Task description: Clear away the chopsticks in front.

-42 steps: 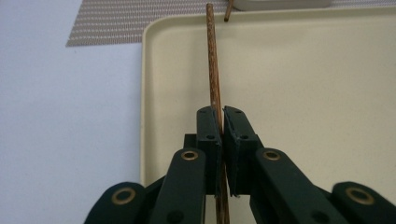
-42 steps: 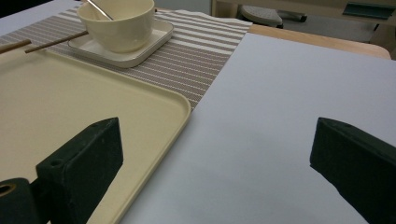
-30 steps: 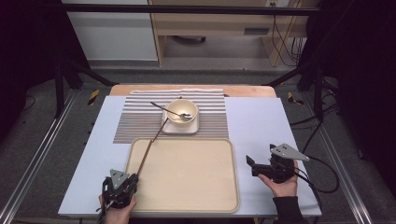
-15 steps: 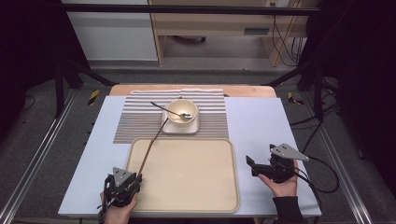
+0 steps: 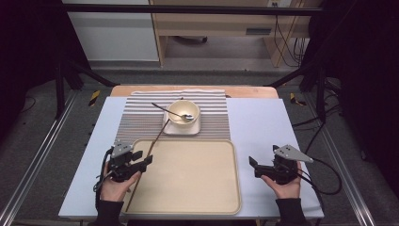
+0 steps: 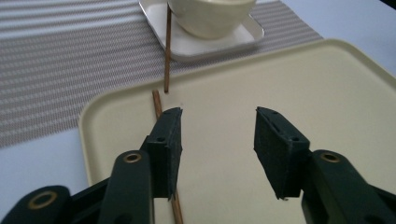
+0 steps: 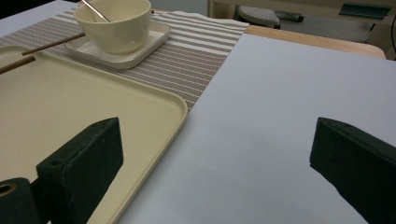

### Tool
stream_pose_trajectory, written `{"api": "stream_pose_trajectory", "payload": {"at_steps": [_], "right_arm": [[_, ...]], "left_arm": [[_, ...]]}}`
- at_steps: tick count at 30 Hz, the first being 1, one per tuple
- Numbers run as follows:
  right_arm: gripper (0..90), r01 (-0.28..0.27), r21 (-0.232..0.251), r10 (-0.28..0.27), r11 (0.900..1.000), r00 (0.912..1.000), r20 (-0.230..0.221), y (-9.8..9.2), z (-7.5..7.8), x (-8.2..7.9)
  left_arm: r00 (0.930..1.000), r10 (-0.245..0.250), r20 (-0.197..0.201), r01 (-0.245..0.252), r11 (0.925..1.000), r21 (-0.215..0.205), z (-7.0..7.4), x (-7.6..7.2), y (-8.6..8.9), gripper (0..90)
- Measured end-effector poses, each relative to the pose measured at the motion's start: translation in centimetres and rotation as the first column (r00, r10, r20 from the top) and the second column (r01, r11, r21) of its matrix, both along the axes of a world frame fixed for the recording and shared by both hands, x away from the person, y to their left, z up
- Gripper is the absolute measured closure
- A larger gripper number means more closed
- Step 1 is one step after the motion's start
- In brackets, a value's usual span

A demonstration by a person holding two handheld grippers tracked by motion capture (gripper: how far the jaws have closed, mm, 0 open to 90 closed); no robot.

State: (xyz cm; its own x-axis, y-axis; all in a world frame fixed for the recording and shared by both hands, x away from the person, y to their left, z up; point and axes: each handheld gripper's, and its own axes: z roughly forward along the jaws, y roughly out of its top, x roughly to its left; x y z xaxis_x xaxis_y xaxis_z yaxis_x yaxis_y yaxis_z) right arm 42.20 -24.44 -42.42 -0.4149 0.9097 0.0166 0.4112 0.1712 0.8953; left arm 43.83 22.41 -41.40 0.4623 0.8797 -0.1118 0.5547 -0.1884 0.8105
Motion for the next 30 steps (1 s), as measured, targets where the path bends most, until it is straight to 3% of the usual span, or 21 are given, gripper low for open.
{"api": "stream_pose_trajectory", "payload": {"at_steps": [2,4,5,6,9,13,17,22,23,24,27,30], "right_arm": [[3.0,0.000,0.000,0.000,1.000,1.0000,-0.001,0.0,0.0,0.0],[3.1,0.001,-0.002,-0.001,1.000,1.0000,0.000,0.0,-0.1,0.0],[3.1,0.001,-0.002,-0.001,1.000,1.0000,0.000,0.0,-0.1,0.0],[3.1,0.000,-0.003,0.000,1.000,1.0000,0.000,0.0,-0.1,0.1],[3.1,-0.001,-0.005,0.001,1.000,1.0000,0.000,0.1,-0.1,0.0],[3.3,-0.001,0.000,0.001,1.000,1.0000,-0.002,0.0,0.0,0.0],[3.3,0.000,-0.006,0.000,1.000,1.0000,-0.005,0.1,-0.1,0.1],[3.4,0.000,-0.011,0.000,1.000,1.0000,-0.007,0.1,-0.2,0.1],[3.6,-0.001,-0.007,0.001,1.000,1.0000,-0.009,0.1,-0.2,0.1],[3.6,-0.002,-0.007,0.002,1.000,0.9999,-0.010,0.1,-0.3,0.2],[3.8,-0.006,-0.010,0.006,1.000,0.9999,-0.012,0.3,-0.4,0.3],[3.9,-0.009,-0.016,0.008,1.000,0.9998,-0.017,0.4,-0.5,0.3]], "left_arm": [[0.9995,-0.018,-0.027,0.019,0.9997,0.015,0.4,0.9,0.0,51.8],[0.9991,-0.036,-0.020,0.037,0.9985,0.041,0.7,1.7,-0.1,50.6],[0.9985,-0.049,-0.023,0.049,0.9984,0.029,0.7,2.1,-0.1,50.6],[0.9983,-0.053,-0.022,0.055,0.9969,0.056,0.7,2.6,-0.3,50.2],[0.9968,-0.065,-0.047,0.071,0.9865,0.147,0.4,3.1,-1.0,51.1],[0.9938,-0.094,-0.059,0.105,0.9722,0.210,-0.5,3.2,-1.5,54.2],[0.9930,-0.107,-0.051,0.115,0.9706,0.211,-1.1,3.3,-1.3,65.4],[0.9932,-0.111,-0.034,0.115,0.9789,0.169,-2.3,3.5,-0.6,79.7],[0.9917,-0.120,-0.045,0.126,0.9762,0.176,-2.6,3.6,-0.5,82.2],[0.9912,-0.121,-0.052,0.129,0.9747,0.183,-2.8,3.7,-0.5,83.5],[0.9913,-0.119,-0.057,0.126,0.9812,0.147,-2.8,4.2,-0.1,87.7],[0.9902,-0.124,-0.064,0.132,0.9795,0.152,-3.0,4.4,0.0,89.3]]}}
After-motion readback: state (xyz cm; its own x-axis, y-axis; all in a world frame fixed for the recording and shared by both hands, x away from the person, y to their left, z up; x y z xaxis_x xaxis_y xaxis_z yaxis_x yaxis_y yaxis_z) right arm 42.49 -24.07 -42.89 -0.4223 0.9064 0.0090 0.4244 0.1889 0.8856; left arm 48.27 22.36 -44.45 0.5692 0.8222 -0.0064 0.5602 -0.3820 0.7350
